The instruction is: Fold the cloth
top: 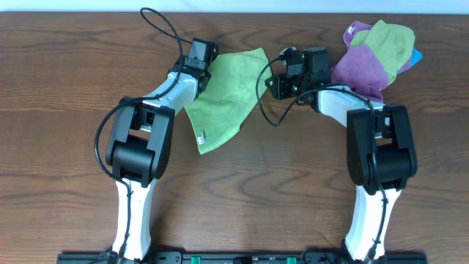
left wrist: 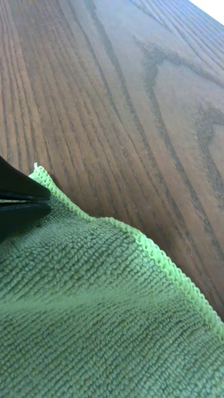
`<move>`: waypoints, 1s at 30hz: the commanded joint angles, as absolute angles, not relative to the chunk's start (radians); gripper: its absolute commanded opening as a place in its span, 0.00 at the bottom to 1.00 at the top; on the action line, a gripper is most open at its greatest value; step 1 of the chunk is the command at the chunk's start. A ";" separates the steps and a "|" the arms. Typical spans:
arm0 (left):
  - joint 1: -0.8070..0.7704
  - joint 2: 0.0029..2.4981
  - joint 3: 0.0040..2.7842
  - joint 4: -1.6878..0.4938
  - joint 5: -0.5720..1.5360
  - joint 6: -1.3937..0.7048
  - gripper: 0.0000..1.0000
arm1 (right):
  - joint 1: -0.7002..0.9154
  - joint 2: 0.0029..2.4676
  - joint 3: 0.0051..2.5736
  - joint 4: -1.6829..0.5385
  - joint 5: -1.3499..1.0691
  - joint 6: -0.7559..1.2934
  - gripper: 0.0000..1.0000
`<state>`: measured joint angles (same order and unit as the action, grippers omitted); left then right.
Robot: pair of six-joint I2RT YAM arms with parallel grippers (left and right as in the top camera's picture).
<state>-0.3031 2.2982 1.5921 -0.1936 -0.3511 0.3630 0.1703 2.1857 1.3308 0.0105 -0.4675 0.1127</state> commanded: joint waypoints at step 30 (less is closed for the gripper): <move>-0.279 2.276 1.589 -0.182 -0.287 0.331 0.06 | 0.178 2.202 2.021 -0.700 -0.653 0.357 0.01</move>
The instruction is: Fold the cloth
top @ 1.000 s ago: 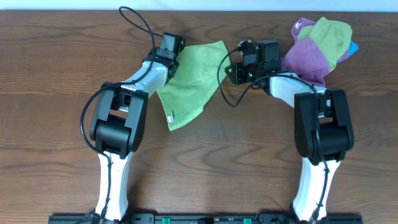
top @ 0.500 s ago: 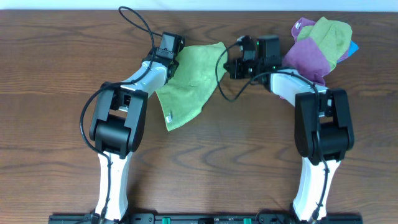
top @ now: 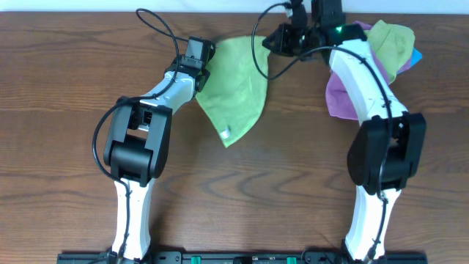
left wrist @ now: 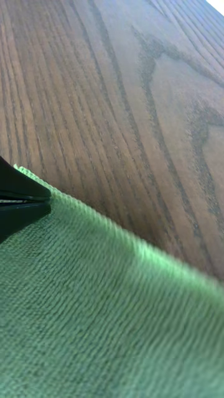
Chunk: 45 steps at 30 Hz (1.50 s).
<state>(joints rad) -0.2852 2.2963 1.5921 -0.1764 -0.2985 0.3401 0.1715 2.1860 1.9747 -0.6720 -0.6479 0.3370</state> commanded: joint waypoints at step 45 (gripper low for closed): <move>-0.170 2.212 1.604 -0.320 -0.477 0.295 0.06 | 0.199 2.198 2.029 -1.066 -0.349 0.088 0.67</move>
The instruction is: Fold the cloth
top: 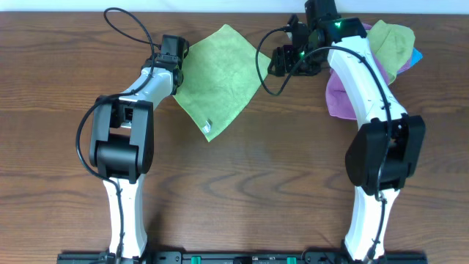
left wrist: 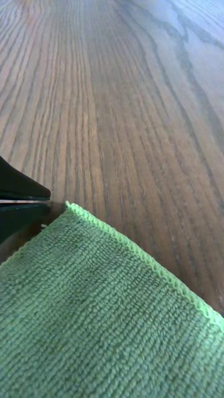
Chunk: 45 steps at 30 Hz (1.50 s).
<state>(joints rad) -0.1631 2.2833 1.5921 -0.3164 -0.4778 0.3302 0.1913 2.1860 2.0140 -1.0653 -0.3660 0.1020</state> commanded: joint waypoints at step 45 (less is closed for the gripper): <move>-0.354 2.172 1.611 -0.392 0.131 0.082 0.06 | 0.094 2.489 2.027 -0.546 -0.777 -0.133 0.63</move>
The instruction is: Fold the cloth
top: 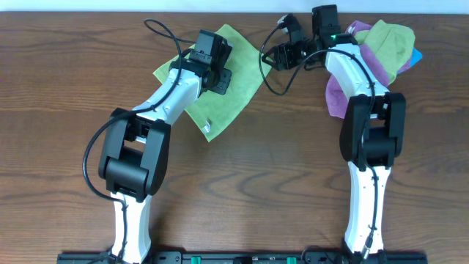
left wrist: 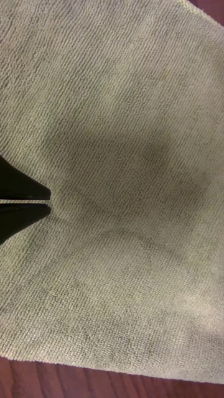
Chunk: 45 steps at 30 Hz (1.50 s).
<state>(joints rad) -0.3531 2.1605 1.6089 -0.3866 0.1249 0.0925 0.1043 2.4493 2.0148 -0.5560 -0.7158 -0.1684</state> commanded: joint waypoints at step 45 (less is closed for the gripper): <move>-0.280 2.272 1.589 -0.440 -0.004 0.101 0.06 | 0.081 2.578 2.027 -0.492 -1.007 -0.038 0.65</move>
